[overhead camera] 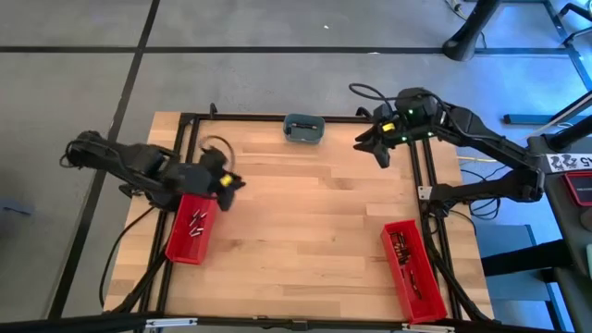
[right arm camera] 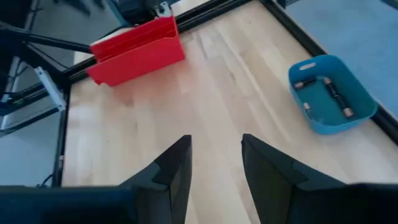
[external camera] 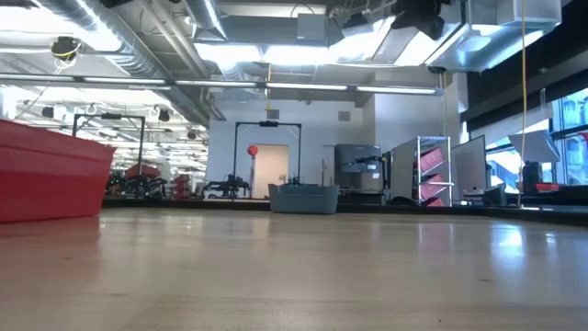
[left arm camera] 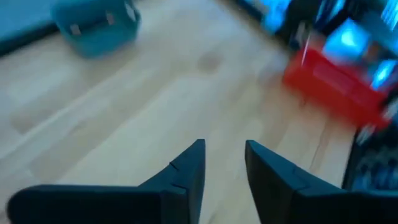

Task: Sort batteries
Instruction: Move the left red bin to the left side of the blue bin

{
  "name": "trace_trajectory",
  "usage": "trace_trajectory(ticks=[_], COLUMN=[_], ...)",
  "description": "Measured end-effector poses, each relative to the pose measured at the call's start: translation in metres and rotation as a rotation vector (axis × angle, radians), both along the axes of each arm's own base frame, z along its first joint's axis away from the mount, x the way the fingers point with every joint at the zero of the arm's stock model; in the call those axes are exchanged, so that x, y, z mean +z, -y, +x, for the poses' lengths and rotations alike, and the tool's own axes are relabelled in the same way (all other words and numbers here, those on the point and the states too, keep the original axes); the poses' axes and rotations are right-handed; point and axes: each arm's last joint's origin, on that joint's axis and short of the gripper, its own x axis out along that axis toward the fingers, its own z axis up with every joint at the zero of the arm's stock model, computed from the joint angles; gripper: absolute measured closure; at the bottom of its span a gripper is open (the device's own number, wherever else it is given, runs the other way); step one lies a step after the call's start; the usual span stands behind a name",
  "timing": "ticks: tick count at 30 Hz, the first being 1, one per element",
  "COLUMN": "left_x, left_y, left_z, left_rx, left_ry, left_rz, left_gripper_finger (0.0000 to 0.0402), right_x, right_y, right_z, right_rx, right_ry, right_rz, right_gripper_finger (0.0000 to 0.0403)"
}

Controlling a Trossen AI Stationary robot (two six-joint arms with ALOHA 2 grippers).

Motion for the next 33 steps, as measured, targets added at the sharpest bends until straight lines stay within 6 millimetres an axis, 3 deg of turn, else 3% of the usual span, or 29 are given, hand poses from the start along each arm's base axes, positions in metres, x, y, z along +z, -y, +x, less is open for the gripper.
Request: trace_trajectory(ticks=[5,10,13,18,21,24,33], left_x=[-0.009,-0.026,-0.027,-0.029,-0.046,-0.07,-0.13], left_y=[0.004,0.007,0.009,0.008,0.007,0.005,-0.005], left_z=[0.024,0.021,0.011,-0.004,-0.009,-0.013,-0.01], left_rx=[-0.094,0.003,0.079,0.264,0.374,0.423,0.464], left_ry=[-0.298,-0.528,-0.577,-0.588,-0.615,-0.71,-0.765], left_rz=[-0.026,-0.088,-0.124,-0.249,-0.31,-0.353,-0.419], left_gripper_finger=[0.033,0.0341,0.032,0.0237,0.0194,0.0178,0.0227], right_x=[-0.005,-0.024,-0.04,-0.066,-0.077,-0.082,-0.084], right_y=[0.005,0.02,0.027,0.039,0.047,0.048,0.046], right_z=[0.009,0.032,0.052,0.083,0.096,0.102,0.101], right_rx=[-0.036,-0.13,-0.1,-0.045,-0.039,-0.023,0.01], right_ry=[-0.019,-0.14,-0.178,-0.202,-0.196,-0.198,-0.204], right_rz=[-0.023,-0.092,-0.07,-0.023,-0.011,0.004,0.045], right_gripper_finger=[0.026,0.026,0.026,0.026,0.026,0.026,0.026])
